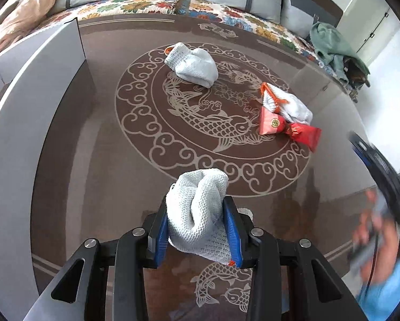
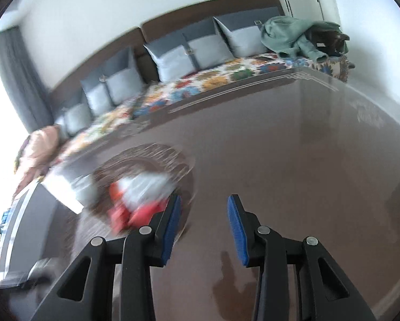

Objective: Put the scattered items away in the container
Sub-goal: 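Grasp the orange-cuffed white glove with the right tool while the left tool holds its glove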

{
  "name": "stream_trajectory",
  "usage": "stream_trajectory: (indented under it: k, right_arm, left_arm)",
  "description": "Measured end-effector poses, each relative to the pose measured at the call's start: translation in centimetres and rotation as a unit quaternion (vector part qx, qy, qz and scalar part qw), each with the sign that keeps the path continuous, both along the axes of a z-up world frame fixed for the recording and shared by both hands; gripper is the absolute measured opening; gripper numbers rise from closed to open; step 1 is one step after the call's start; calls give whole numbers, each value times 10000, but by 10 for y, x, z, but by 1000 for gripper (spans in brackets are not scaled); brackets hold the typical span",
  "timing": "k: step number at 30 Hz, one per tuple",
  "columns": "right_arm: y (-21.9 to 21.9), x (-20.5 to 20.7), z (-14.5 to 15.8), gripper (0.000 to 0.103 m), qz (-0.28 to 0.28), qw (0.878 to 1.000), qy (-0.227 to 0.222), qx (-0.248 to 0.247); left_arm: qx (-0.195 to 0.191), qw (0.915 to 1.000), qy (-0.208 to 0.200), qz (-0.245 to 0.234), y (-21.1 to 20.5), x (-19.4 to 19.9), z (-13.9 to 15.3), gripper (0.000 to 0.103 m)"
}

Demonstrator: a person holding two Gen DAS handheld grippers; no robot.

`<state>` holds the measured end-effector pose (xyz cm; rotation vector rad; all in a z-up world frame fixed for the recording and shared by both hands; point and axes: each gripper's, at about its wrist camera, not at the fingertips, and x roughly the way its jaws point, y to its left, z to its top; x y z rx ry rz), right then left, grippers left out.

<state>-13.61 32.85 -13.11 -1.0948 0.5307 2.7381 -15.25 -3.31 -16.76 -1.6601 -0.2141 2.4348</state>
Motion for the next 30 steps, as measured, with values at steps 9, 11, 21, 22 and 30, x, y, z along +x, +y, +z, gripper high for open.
stream_trajectory:
  k: [9,11,21,22,30]
  right_arm:
    - [-52,-34,-33,38,1584,9764,-840,-1206]
    - [-68,-25,-18,38,2039,9709,-665,-1062]
    - [-83,-77,0,52,3742,9151,-163,1493]
    - [-84,-80,0,52,3832,9107,-149,1536]
    - [-99,-113,-45,54,3987,8820,-1115,2251]
  left_arm:
    - [150,9994,-46,316,-34,12,-8,37]
    - [177,9991,-84,374,-39,14,-11,37]
    - [181,9992,-65,338,-36,22,-8,37]
    - [172,9992,-92,341,-36,21,-9,37]
    - [92,9992,-196,338,-34,20,-15,38]
